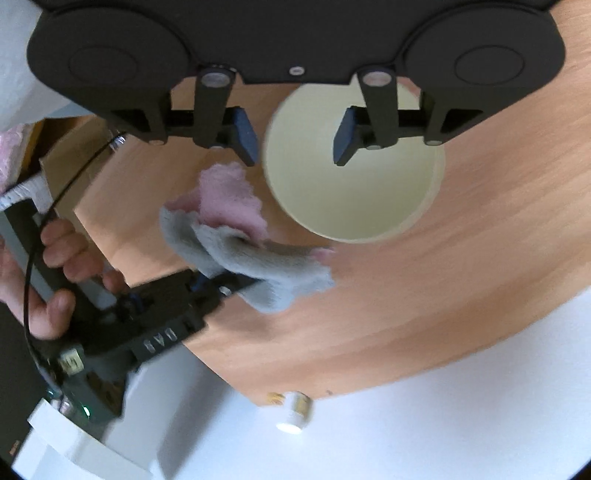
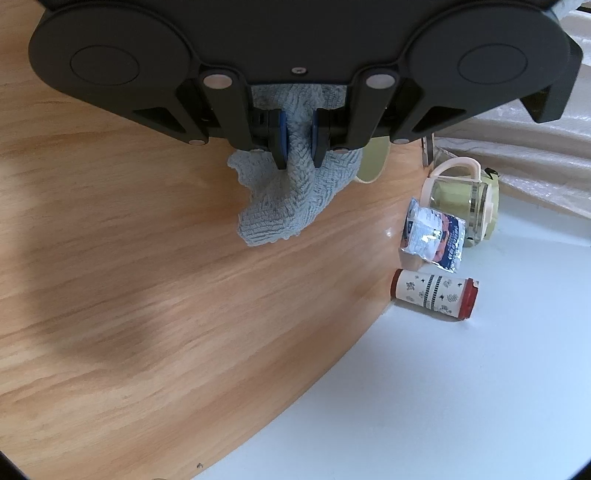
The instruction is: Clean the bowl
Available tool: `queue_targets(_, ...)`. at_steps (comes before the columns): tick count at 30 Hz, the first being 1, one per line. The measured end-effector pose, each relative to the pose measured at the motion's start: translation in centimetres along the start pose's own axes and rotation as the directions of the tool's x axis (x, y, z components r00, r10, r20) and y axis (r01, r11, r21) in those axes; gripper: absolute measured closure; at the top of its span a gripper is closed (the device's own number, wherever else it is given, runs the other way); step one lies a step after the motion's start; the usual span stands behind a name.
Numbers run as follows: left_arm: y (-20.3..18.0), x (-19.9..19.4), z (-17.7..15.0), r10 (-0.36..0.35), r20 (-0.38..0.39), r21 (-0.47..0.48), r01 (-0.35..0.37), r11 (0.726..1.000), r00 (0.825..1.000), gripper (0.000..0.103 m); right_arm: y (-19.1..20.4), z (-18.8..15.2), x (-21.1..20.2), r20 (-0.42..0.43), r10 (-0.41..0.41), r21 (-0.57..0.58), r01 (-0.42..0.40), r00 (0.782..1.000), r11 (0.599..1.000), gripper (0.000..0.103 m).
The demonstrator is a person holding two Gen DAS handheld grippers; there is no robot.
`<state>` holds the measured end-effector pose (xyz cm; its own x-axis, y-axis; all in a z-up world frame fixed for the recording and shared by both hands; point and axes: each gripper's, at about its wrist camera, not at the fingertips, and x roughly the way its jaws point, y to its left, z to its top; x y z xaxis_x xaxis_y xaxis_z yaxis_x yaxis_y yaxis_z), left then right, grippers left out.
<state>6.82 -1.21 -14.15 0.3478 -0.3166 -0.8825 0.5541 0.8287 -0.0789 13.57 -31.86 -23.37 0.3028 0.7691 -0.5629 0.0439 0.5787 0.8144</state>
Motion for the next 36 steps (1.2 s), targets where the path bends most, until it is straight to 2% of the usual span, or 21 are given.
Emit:
queue_targets(5, 2.9, -1.2, -0.6, 0.061, 0.003, -0.129, -0.06, 0.99, 0.998, 0.056, 0.1, -0.1, 0.1, 0.01, 0.017, 0.011, -0.018, 1.0, 1.0, 0.089)
queue_targets(8, 5.0, -0.2, -1.4, 0.038, -0.056, -0.223, -0.05, 0.974, 0.998, 0.056, 0.0, -0.1, 0.1, 0.013, 0.014, 0.014, -0.014, 1.0, 1.0, 0.089)
queue_targets(11, 6.1, 1.1, -1.9, -0.012, -0.098, -0.277, -0.016, 0.961, 0.995, 0.057, -0.2, 0.0, 0.2, 0.02, 0.014, 0.033, -0.015, 1.0, 0.999, 0.089)
queue_targets(16, 7.6, 2.6, -2.6, -0.062, -0.122, -0.36, 0.014, 0.933, 0.991, 0.057, -0.3, 0.2, 0.7, 0.016, -0.002, 0.048, 0.001, 1.0, 0.999, 0.089)
queue_targets(18, 8.3, 3.2, -2.7, -0.077, -0.126, -0.388, 0.023, 0.921, 0.989, 0.06, -0.2, -0.1, 0.9, 0.012, -0.008, 0.043, 0.007, 1.0, 0.999, 0.089)
queue_targets(20, 8.6, 3.5, -2.9, -0.107, -0.119, -0.419, 0.048, 0.907, 0.987, 0.068, -0.1, -0.1, 1.3, 0.003, -0.013, 0.043, 0.012, 1.0, 0.999, 0.089)
queue_targets(23, 8.8, 3.8, -3.1, -0.116, -0.119, -0.432, 0.054, 0.9, 0.986, 0.079, -0.3, -0.2, 1.5, -0.002, -0.015, 0.041, 0.016, 1.0, 0.999, 0.089)
queue_targets(25, 8.8, 3.8, -3.1, -0.121, -0.125, -0.433, 0.056, 0.9, 0.985, 0.081, -0.1, 0.0, 1.8, -0.006, -0.022, 0.04, 0.022, 1.0, 0.999, 0.089)
queue_targets(27, 8.8, 3.8, -3.0, -0.121, -0.13, -0.421, 0.056, 0.905, 0.984, 0.081, -0.1, 0.2, 1.8, -0.008, -0.02, 0.043, 0.021, 1.0, 0.999, 0.089)
queue_targets(29, 8.6, 3.6, -3.0, -0.105, -0.133, -0.393, 0.045, 0.919, 0.986, 0.088, 0.0, 0.4, 1.9, -0.008, -0.022, 0.048, 0.022, 1.0, 0.999, 0.089)
queue_targets(36, 8.7, 3.8, -2.6, -0.108, -0.112, -0.355, 0.062, 0.933, 0.988, 0.092, 0.2, 1.5, 2.8, -0.023, -0.022, 0.078, 0.024, 0.999, 0.997, 0.089)
